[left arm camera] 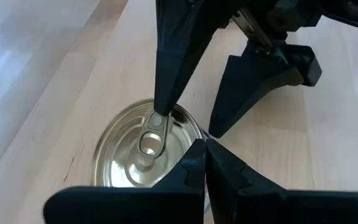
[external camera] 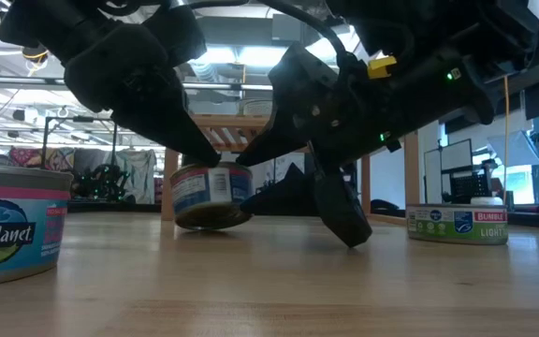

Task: Stack canned seafood by type on shelf
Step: Put the blue pink tuna can on the shelf aligned with the other blue pink tuna can

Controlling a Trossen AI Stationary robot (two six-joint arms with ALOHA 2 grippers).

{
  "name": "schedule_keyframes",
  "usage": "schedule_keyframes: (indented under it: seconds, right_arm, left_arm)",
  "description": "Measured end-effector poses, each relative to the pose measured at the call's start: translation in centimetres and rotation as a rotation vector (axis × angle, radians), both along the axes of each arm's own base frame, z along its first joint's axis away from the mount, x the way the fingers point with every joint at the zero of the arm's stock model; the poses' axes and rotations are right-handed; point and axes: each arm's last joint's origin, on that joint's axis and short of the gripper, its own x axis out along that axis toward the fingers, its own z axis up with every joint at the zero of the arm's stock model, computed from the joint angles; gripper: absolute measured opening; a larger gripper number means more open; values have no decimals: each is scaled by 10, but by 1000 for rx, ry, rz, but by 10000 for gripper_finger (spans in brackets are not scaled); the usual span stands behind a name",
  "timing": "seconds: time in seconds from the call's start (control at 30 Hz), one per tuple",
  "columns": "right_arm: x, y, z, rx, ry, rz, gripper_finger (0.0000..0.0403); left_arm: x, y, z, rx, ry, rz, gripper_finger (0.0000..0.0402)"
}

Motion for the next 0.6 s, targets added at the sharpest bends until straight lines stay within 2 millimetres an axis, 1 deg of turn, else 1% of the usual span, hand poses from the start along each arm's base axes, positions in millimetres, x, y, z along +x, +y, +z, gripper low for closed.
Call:
schedule_keyframes:
  seconds: [0.17, 0.47, 0.6]
  right_arm:
    - [1, -2, 0, 4, 1, 0, 270]
    - [1, -2, 0, 8, 4, 9, 270]
    - [1, -2, 0, 12, 5, 16, 255]
  left_arm:
    - [3, -1, 3, -17, -44, 0, 0]
    - [4, -2, 5, -28, -62, -6, 1]
    - [6, -4, 7, -52, -78, -40, 1]
